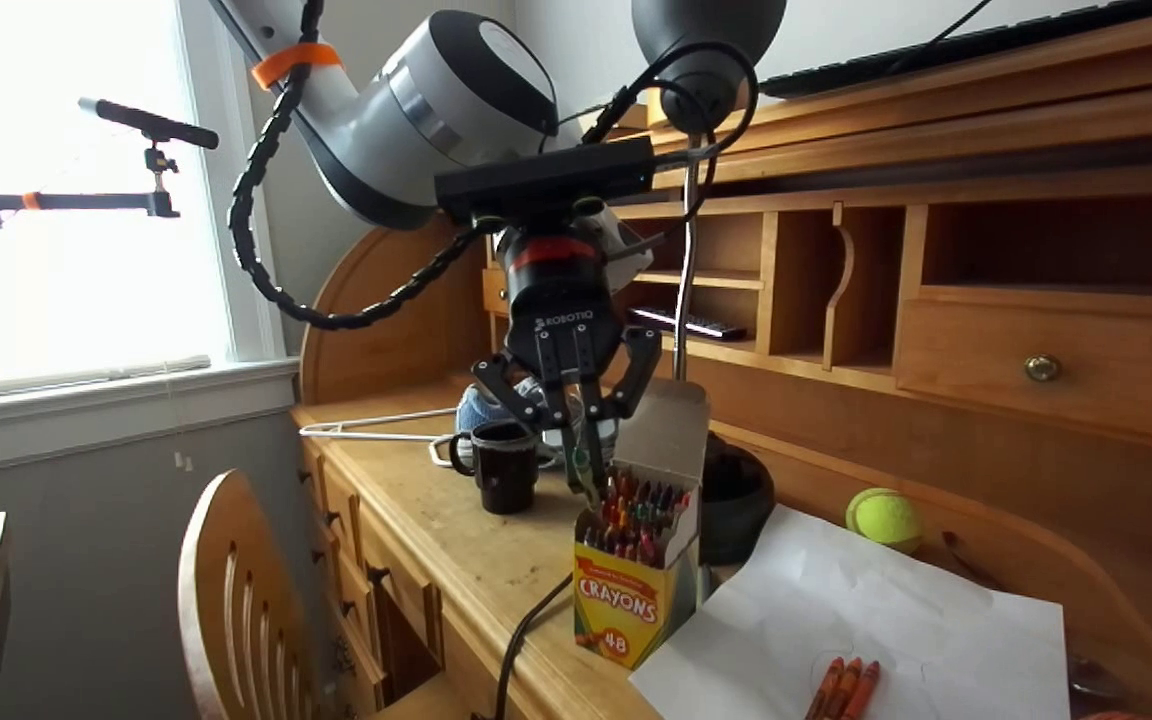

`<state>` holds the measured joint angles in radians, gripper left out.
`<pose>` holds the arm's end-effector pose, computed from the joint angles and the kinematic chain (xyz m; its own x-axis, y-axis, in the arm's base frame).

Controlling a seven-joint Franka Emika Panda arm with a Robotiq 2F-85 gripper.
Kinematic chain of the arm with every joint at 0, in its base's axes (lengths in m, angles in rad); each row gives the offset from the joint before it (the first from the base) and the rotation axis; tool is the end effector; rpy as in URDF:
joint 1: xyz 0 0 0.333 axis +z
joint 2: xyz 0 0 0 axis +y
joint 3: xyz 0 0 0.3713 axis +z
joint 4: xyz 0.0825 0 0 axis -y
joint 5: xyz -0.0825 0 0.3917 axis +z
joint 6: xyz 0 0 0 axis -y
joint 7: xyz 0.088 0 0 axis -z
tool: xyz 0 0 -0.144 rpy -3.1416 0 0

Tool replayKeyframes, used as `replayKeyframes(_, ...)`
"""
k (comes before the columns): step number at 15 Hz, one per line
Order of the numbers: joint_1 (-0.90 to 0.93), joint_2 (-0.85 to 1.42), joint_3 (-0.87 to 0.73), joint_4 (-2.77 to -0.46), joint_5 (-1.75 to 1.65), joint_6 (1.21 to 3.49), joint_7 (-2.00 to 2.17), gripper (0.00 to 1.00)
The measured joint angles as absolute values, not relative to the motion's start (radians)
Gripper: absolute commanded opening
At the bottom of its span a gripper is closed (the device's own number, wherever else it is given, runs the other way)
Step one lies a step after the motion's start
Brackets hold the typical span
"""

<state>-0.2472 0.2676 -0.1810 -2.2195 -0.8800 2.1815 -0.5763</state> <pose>0.4718 -0.2724 0.2647 0.5832 0.4921 -0.6463 0.7424 -0.6459 0.1782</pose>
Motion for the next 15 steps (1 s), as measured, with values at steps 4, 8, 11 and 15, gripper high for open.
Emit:
replayKeyframes(4, -0.247, 0.293, -0.174, -2.211, -0.889, 2.213, -0.575, 0.03)
replayKeyframes(8, -0.246, 0.314, -0.164, -2.198, -0.895, 2.233, -0.572, 0.03)
replayKeyframes(11, -0.242, 0.320, -0.158, -2.195, -0.895, 2.238, -0.572, 0.03)
replayKeyframes(15, -0.237, 0.323, -0.151, -2.195, -0.895, 2.238, -0.572, 0.03)
